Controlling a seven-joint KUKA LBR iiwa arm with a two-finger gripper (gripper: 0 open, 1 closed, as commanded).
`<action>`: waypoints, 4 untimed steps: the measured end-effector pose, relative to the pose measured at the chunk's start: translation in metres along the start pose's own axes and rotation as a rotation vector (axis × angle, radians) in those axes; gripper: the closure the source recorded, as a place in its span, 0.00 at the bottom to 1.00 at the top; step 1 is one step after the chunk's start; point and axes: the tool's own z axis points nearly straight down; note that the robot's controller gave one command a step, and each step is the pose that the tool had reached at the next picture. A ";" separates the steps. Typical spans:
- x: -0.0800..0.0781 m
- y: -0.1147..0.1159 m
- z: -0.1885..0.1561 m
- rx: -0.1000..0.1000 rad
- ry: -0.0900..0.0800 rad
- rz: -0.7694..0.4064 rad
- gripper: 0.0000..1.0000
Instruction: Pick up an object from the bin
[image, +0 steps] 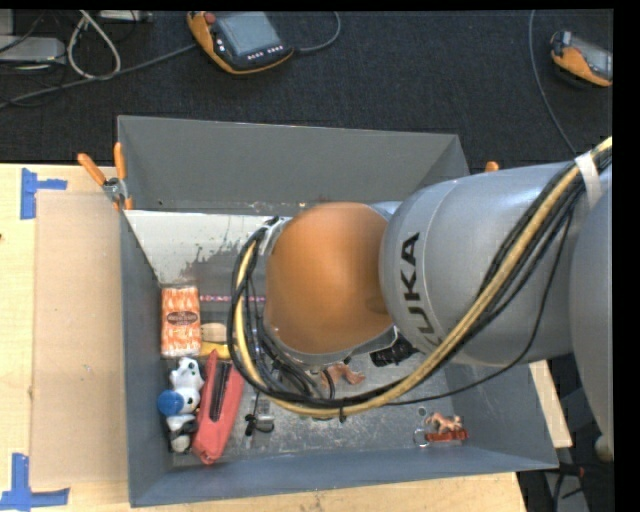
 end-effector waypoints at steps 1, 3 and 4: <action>-0.051 -0.006 0.059 -0.003 -0.010 -0.093 0.00; 0.006 -0.072 0.061 0.001 0.005 -0.212 0.00; -0.051 -0.019 0.093 -0.003 -0.003 -0.338 0.00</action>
Offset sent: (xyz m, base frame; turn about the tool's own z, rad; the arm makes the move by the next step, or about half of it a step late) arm 0.0945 -0.0125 -0.1275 -0.1815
